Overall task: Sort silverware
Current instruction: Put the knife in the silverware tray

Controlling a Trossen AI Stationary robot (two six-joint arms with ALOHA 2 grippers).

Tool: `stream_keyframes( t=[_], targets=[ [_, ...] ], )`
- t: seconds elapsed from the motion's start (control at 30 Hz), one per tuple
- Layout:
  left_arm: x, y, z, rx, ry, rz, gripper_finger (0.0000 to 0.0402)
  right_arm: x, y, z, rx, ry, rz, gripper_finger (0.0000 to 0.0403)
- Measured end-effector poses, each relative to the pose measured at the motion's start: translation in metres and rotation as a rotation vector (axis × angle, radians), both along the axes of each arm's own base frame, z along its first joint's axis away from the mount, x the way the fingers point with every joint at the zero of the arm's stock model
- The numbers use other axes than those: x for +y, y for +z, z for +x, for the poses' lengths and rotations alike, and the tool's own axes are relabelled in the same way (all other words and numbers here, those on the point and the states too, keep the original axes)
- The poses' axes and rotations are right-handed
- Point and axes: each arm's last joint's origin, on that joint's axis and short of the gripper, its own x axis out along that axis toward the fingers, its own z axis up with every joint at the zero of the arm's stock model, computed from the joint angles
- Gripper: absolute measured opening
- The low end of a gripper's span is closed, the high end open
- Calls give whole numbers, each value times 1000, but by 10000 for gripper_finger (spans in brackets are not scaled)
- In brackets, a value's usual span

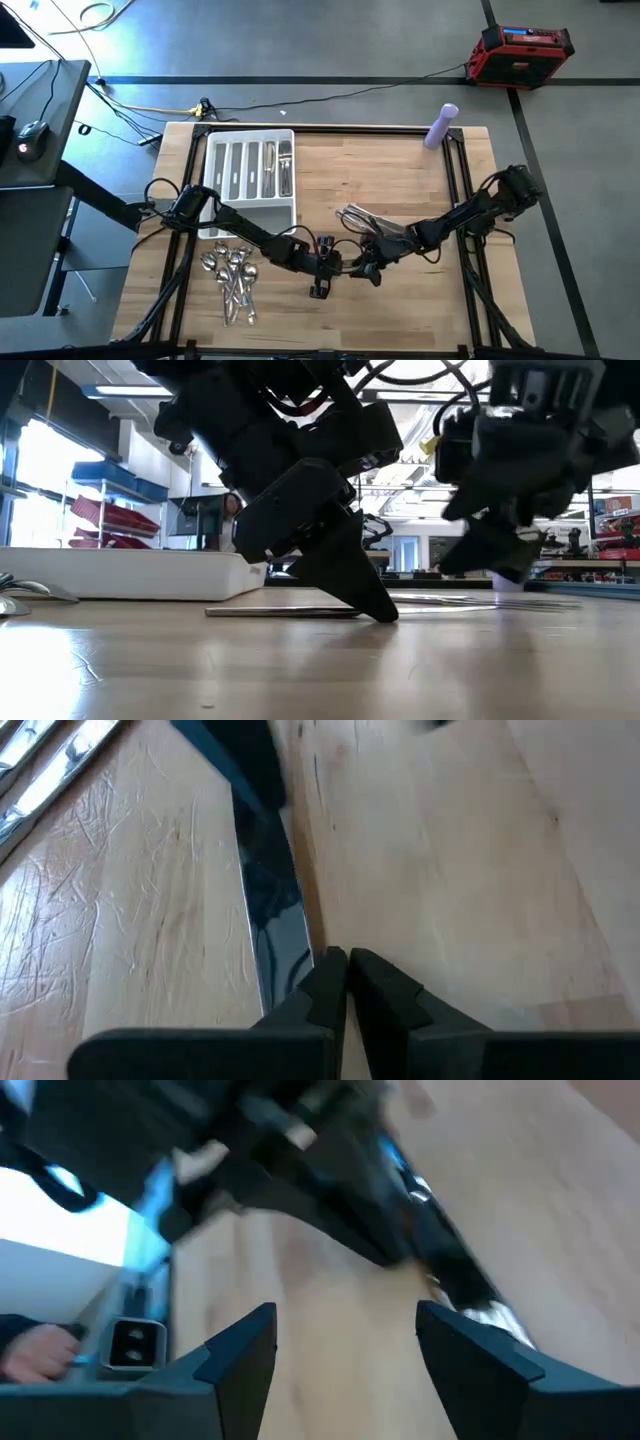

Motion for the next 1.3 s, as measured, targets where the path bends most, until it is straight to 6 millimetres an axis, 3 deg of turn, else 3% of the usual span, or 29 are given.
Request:
stream_keyframes(
  t=[0.13, 0.27, 0.63, 0.93, 1.3],
  targets=[
    [0, 0, 0, 1, -1, 1, 7, -14, -15, -6, 167, -90, -37, 224],
    [0, 0, 0, -1, -5, 8, 7, -18, -21, -5, 187, -100, -21, 224],
    [4, -4, 7, -64, 42, 20, 7, -11, -26, 4, 147, -64, 29, 224],
    [14, -2, 13, -126, 150, 0, 7, 8, -26, 29, 139, 64, 25, 223],
    [19, 0, 17, -187, 225, -24, 7, 10, -29, 31, 228, -12, -70, 150]
  ],
)
